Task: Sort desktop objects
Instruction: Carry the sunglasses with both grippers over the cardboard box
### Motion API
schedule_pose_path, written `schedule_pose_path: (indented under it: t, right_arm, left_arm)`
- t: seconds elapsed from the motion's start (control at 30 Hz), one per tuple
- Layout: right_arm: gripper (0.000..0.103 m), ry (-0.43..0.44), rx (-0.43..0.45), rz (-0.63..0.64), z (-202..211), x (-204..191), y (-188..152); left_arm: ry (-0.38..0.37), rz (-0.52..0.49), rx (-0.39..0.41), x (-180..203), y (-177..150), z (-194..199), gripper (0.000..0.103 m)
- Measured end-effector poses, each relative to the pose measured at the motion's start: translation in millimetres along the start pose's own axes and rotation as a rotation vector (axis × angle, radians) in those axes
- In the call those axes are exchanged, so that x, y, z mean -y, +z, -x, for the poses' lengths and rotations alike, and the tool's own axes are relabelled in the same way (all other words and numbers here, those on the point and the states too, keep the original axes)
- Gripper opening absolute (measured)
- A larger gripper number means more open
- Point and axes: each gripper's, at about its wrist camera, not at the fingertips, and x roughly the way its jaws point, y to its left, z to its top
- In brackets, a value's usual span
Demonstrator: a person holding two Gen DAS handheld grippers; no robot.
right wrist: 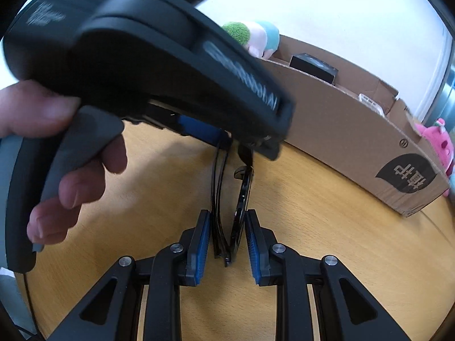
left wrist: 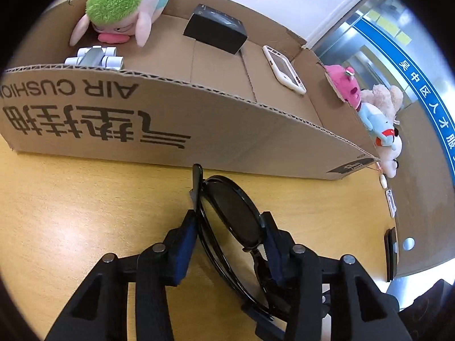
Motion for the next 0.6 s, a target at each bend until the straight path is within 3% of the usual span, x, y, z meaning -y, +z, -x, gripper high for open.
schedule_pose_path:
  t: [0.27, 0.47, 0.6]
  right_arm:
    - [0.023, -0.036, 0.042, 0.046, 10, -12, 4]
    - [0.023, -0.070, 0.134, 0.047, 43, -15, 19]
    - [0.023, -0.107, 0.207, 0.039, 63, -9, 39]
  left_arm:
    - [0.025, -0.009, 0.045, 9, 1, 22, 0.040]
    - [0.051, -0.077, 0.138, 37, 12, 62, 0.040]
    - [0.069, -0.143, 0.183, 58, 36, 78, 0.039]
